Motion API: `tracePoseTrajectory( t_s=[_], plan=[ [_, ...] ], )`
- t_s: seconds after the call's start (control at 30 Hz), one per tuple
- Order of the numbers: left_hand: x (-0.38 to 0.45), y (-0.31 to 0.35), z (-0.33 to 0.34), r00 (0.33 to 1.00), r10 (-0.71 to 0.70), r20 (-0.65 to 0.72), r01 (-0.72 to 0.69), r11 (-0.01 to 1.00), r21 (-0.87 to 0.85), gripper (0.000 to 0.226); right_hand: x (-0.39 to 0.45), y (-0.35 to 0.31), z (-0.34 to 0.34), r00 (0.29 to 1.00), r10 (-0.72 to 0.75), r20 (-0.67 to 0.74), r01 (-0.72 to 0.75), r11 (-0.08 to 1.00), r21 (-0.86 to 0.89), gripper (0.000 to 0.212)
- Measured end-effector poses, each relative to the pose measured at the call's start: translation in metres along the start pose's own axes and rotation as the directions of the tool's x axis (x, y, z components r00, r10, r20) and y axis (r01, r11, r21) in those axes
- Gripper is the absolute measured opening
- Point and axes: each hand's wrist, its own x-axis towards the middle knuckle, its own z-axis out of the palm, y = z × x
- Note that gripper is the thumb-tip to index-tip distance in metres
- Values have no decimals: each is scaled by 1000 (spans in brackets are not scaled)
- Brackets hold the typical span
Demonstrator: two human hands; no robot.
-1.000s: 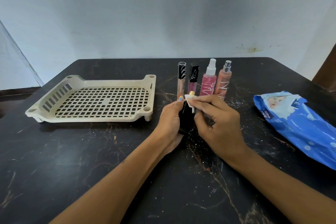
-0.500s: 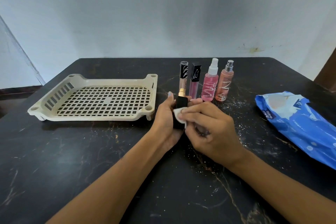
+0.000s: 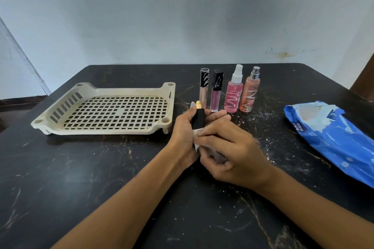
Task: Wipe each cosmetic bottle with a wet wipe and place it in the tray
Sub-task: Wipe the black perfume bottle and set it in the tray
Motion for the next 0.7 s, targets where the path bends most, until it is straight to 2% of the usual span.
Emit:
tracePoseTrajectory(
  t_s=[0.13, 0.2, 0.33, 0.47, 0.57, 0.7],
  plan=[
    [3, 1, -3, 998, -56, 15, 56, 998, -35, 77, 0, 4, 4, 996, 91, -6, -91, 996, -7, 14],
    [4, 1, -4, 999, -38, 15, 38, 999, -27, 78, -1, 5, 4, 994, 112, -7, -112, 994, 5, 15],
    [4, -1, -4, 997, 44, 69, -47, 998, 32, 52, -3, 3, 3, 993, 105, -44, -102, 993, 56, 10],
    [7, -1, -8, 998, 16, 65, -20, 998, 57, 61, -3, 5, 2, 986, 158, -62, -150, 981, 122, 15],
    [5, -4, -7, 993, 50, 103, -56, 997, 59, 39, 0, 9, 3, 959, 255, -124, -235, 960, 155, 16],
    [3, -6, -3, 986, 89, 144, -94, 995, 30, 27, 1, 15, 2, 908, 371, -195, -338, 923, 181, 18]
  ],
)
